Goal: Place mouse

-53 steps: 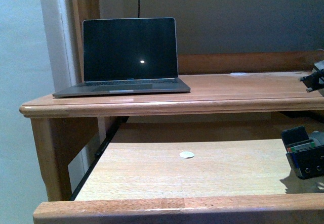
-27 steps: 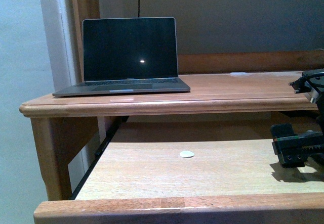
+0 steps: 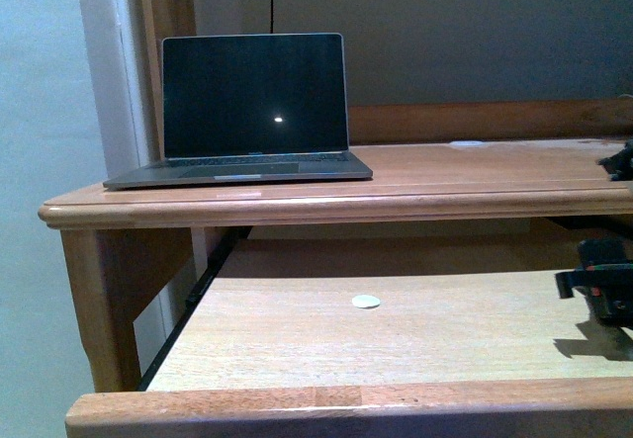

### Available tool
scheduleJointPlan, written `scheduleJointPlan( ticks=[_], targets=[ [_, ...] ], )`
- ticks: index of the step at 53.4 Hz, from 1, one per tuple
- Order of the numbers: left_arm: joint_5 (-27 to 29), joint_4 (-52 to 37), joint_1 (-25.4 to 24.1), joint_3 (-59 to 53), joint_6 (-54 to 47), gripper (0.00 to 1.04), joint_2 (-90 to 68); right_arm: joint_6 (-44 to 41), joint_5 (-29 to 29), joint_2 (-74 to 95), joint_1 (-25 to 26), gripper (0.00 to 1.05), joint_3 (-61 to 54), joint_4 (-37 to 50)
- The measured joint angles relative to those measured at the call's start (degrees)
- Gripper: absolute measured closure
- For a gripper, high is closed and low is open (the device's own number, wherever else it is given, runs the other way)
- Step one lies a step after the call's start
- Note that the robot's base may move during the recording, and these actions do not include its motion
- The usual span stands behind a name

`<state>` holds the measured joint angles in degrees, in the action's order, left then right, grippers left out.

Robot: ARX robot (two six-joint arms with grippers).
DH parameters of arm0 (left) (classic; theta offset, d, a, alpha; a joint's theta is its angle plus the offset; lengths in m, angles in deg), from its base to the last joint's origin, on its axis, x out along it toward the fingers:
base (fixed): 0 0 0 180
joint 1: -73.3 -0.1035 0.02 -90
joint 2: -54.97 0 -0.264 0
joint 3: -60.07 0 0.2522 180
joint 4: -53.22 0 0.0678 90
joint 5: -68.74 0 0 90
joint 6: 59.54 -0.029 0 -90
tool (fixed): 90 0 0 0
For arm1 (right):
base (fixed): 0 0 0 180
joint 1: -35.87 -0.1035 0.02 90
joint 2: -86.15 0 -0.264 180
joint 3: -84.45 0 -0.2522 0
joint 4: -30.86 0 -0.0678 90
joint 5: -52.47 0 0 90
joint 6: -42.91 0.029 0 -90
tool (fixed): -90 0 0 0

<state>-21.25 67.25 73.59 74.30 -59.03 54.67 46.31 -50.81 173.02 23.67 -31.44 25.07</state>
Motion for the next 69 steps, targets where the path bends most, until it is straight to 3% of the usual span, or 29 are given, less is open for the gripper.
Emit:
scheduleJointPlan(
  ticks=[10, 16, 30, 43, 59, 69],
  targets=[
    [0.00, 0.00, 0.00, 0.00, 0.00, 0.08, 0.00, 0.07, 3.76, -9.75, 1.92, 0.50, -0.98, -4.46],
    [0.00, 0.00, 0.02, 0.00, 0.00, 0.08, 0.00, 0.57, 3.23, -11.89, 0.55, 0.50, 3.76, -6.71],
    [0.00, 0.00, 0.02, 0.00, 0.00, 0.08, 0.00, 2.23, -4.13, 4.55, -8.92, 0.50, 26.64, -11.47],
    [0.00, 0.00, 0.02, 0.00, 0.00, 0.08, 0.00, 2.82, -10.99, 23.37, -13.00, 0.50, 48.89, -17.46],
    [0.00, 0.00, 0.00, 0.00, 0.00, 0.08, 0.00, 2.69, -14.19, 31.34, -16.44, 0.50, 56.94, -18.25],
    [0.00, 0.00, 0.02, 0.00, 0.00, 0.08, 0.00, 2.67, -17.16, 35.10, -15.93, 0.50, 60.11, -18.56]
  ],
)
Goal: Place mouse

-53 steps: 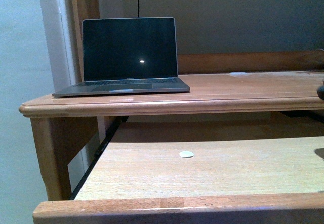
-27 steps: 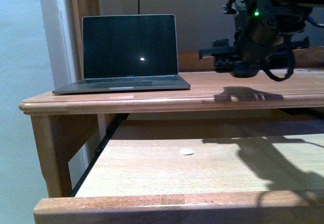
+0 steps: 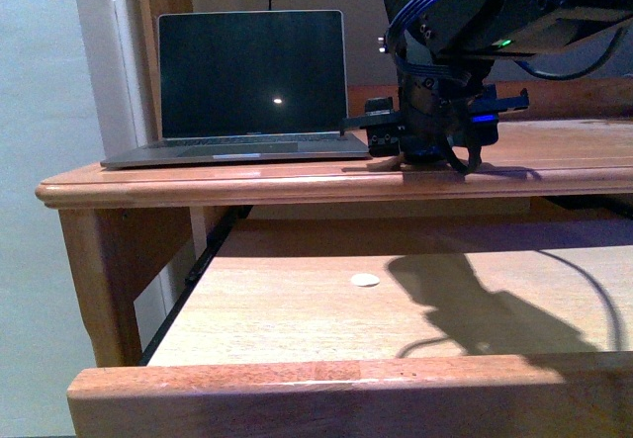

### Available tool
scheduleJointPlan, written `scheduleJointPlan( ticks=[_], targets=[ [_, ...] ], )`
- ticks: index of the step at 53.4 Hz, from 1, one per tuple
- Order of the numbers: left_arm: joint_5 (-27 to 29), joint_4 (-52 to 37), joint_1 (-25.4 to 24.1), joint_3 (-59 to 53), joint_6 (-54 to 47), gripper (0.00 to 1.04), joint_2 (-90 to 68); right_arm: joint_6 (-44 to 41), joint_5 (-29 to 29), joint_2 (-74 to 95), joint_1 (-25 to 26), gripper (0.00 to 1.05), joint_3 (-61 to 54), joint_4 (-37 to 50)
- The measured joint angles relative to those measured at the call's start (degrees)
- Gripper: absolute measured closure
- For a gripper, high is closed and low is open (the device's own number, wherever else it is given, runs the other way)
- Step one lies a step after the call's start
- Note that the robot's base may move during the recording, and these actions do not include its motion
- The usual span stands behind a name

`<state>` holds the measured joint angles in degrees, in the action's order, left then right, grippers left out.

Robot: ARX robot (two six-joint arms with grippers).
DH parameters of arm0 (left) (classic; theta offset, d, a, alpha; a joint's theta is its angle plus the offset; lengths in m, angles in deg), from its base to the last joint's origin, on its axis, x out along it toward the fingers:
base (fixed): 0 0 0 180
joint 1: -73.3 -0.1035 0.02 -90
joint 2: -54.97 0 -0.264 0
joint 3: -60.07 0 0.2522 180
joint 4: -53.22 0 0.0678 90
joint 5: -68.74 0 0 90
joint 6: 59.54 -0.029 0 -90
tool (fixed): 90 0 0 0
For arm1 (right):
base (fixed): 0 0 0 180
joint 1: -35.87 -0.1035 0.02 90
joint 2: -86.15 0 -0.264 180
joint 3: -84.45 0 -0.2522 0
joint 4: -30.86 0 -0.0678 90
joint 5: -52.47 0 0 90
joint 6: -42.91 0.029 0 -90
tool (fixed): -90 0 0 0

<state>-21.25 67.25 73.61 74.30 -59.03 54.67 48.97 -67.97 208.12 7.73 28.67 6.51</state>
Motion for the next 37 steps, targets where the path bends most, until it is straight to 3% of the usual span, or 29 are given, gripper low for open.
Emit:
scheduleJointPlan(
  ticks=[12, 27, 37],
  targets=[
    [0.00, 0.00, 0.00, 0.00, 0.00, 0.08, 0.00, -0.94, -1.31, 2.69, 1.01, 0.50, 4.26, -1.57],
    [0.00, 0.00, 0.00, 0.00, 0.00, 0.08, 0.00, -1.60, -0.13, 3.08, 1.38, 0.06, 4.28, 1.81],
    [0.00, 0.00, 0.00, 0.00, -0.02, 0.08, 0.00, -1.11, 3.26, -1.40, 2.10, 0.07, -2.78, 7.45]
  ],
)
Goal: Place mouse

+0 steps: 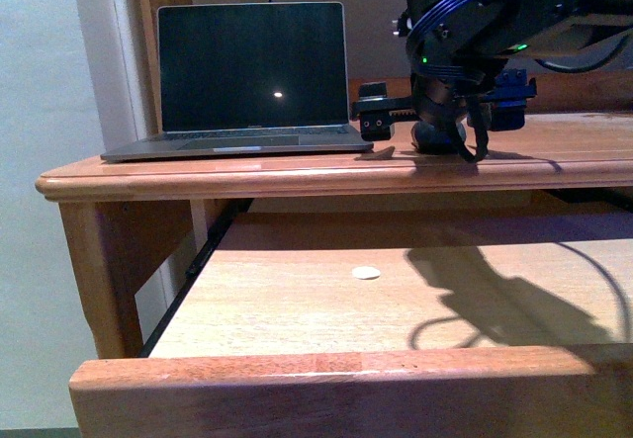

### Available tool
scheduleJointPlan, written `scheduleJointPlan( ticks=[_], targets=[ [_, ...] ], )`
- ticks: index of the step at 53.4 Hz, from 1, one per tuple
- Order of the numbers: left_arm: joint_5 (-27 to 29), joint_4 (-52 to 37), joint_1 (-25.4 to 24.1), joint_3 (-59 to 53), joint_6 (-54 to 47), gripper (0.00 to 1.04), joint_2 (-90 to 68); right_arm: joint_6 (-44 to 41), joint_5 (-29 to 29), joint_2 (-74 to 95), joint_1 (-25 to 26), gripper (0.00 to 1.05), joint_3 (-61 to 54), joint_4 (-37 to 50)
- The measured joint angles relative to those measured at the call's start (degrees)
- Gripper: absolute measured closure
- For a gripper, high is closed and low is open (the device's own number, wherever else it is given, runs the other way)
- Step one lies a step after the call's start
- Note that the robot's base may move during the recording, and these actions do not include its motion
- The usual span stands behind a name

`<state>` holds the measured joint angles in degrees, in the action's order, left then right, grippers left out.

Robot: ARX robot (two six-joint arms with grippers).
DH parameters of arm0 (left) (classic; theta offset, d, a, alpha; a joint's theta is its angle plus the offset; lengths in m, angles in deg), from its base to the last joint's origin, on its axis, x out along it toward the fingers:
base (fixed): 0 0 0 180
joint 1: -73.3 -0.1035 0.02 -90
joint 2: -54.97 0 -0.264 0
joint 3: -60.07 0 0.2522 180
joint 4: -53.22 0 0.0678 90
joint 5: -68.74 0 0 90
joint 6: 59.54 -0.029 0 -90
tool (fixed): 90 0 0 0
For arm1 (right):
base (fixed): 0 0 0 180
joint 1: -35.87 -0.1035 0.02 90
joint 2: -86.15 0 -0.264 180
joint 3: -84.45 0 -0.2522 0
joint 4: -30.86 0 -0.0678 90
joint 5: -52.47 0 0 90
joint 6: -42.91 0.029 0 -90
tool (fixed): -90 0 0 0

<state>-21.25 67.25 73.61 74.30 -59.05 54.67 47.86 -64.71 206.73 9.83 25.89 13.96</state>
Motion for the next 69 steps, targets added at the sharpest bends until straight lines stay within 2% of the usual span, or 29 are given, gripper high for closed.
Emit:
scheduleJointPlan(
  ticks=[14, 21, 24, 32, 45, 52, 62, 69],
  targets=[
    [0.00, 0.00, 0.00, 0.00, 0.02, 0.08, 0.00, 1.22, 11.93, -24.59, 4.85, 0.07, -28.94, 16.31],
    [0.00, 0.00, -0.02, 0.00, 0.00, 0.08, 0.00, 1.29, 25.00, -38.99, 9.97, 0.07, -50.07, 23.78],
    [0.00, 0.00, 0.00, 0.00, 0.02, 0.08, 0.00, 1.31, 29.00, -41.72, 11.67, 0.07, -55.04, 25.51],
    [0.02, 0.00, -0.02, 0.00, 0.02, 0.08, 0.00, 1.18, 43.89, -50.27, 19.47, 0.07, -68.24, 28.83],
    [0.00, 0.00, 0.00, 0.00, 0.02, 0.08, 0.00, -0.92, 65.18, -57.57, 35.26, 0.07, -80.13, 30.56],
    [0.00, 0.00, -0.02, 0.00, 0.00, 0.08, 0.00, -5.70, 76.22, -59.47, 42.69, 0.07, -84.87, 28.28],
    [0.00, 0.00, -0.02, 0.00, 0.00, 0.08, 0.00, -15.10, 86.12, -59.87, 47.67, 0.07, -88.76, 22.88],
    [0.00, 0.00, 0.00, 0.00, 0.00, 0.08, 0.00, -20.31, 88.21, -59.17, 49.07, 0.07, -89.70, 20.72]
  ],
)
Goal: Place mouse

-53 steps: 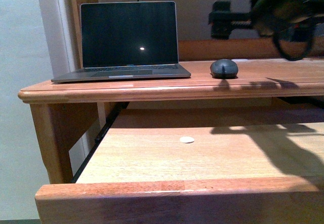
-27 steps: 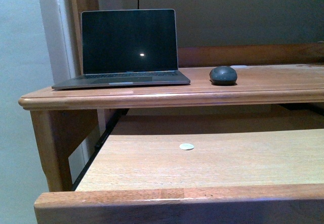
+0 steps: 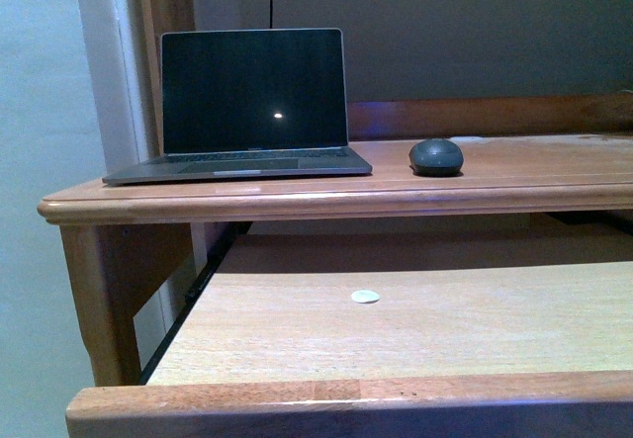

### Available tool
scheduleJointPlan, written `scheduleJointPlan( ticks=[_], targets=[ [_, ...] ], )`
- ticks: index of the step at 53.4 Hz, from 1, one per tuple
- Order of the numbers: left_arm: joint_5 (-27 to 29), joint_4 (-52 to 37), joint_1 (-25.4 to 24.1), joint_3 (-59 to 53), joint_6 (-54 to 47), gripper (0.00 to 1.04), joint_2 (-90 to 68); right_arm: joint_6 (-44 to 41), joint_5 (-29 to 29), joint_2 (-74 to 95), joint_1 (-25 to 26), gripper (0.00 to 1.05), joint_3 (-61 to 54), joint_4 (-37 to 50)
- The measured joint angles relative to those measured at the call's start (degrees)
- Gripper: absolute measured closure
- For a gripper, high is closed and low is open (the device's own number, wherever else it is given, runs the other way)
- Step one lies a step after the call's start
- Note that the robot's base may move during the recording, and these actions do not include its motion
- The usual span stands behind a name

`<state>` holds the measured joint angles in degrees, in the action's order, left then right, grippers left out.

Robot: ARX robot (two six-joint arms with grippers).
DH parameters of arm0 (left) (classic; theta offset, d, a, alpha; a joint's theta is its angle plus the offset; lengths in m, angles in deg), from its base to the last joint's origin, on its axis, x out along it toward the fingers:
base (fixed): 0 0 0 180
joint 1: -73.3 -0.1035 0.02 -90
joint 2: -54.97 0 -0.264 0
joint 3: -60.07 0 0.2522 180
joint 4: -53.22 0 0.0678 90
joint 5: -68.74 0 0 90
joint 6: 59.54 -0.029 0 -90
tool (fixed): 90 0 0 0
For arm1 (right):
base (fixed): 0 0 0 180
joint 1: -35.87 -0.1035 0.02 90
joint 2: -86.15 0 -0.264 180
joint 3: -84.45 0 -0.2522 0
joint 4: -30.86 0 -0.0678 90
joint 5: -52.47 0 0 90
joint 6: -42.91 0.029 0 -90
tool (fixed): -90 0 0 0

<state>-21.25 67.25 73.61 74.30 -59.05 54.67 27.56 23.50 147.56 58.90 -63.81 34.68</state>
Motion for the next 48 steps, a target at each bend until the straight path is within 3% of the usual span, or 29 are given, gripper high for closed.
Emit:
scheduleJointPlan(
  ticks=[8, 20, 32, 48],
  targets=[
    [0.00, 0.00, 0.00, 0.00, 0.00, 0.08, 0.00, -1.90, -2.64, 2.14, -1.51, 0.07, -1.33, 3.10],
    [0.00, 0.00, 0.00, 0.00, 0.02, 0.08, 0.00, 1.14, -11.67, 7.67, -9.03, 0.07, -2.62, 14.93],
    [0.00, 0.00, 0.00, 0.00, 0.00, 0.08, 0.00, 7.82, -25.55, 17.77, -20.61, 0.07, 0.46, 27.43],
    [0.00, 0.00, -0.02, 0.00, 0.00, 0.08, 0.00, 12.94, -44.15, 31.89, -32.63, 0.07, 14.23, 31.50]
  ],
)
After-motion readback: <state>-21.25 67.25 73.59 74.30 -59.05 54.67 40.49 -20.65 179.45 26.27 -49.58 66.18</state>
